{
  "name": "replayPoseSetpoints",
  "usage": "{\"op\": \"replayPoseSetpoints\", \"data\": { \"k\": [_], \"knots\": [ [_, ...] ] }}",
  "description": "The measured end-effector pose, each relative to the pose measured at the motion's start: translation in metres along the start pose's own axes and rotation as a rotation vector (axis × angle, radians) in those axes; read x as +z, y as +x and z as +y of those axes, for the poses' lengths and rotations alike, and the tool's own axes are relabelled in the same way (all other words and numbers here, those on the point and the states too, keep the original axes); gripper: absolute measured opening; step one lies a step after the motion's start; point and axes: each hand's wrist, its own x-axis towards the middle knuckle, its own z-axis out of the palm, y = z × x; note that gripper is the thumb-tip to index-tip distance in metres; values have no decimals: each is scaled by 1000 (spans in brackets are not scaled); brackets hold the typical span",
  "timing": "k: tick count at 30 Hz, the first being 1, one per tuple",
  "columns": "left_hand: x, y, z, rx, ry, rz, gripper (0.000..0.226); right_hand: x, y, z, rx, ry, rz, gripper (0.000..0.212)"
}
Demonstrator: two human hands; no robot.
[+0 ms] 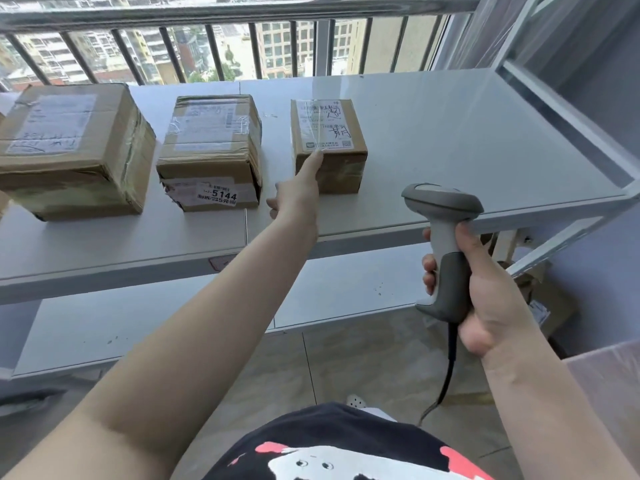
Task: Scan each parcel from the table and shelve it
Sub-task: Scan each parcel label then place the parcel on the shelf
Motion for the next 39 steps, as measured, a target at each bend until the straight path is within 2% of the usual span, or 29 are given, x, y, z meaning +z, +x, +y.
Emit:
{"op": "replayPoseSetpoints", "data": {
  "k": [1, 3, 5, 7, 10, 17, 23, 29, 39],
  "knots": [
    [-5, -21, -4, 39, -11, -26, 96, -2, -2, 2, 2, -7, 9, 41],
    [-11, -44, -27, 126, -86, -42, 54, -9, -8, 6, 21, -17, 36, 43],
    [-15, -69, -44, 173, -100, -129, 17, -19, -17, 14, 49, -15, 81, 44],
    [-12, -80, -62, 183, -44, -258, 2, -32, -29, 23, 82, -8, 147, 43],
    [-1, -82, -91, 119, 84, -404, 8, -55, -51, 41, 129, -4, 258, 41],
    [19, -114, -187, -63, 471, -608, 12, -117, -124, 77, 218, 92, 483, 42],
    [37, -172, -253, -148, 673, -793, 12, -174, -194, 96, 195, 236, 658, 41],
    [72, -260, -303, -138, 765, -902, 14, -248, -290, 115, 158, 338, 790, 41],
    [130, -418, -409, -234, 821, -1100, 10, -370, -457, 142, 42, 471, 1046, 41]
  ]
}}
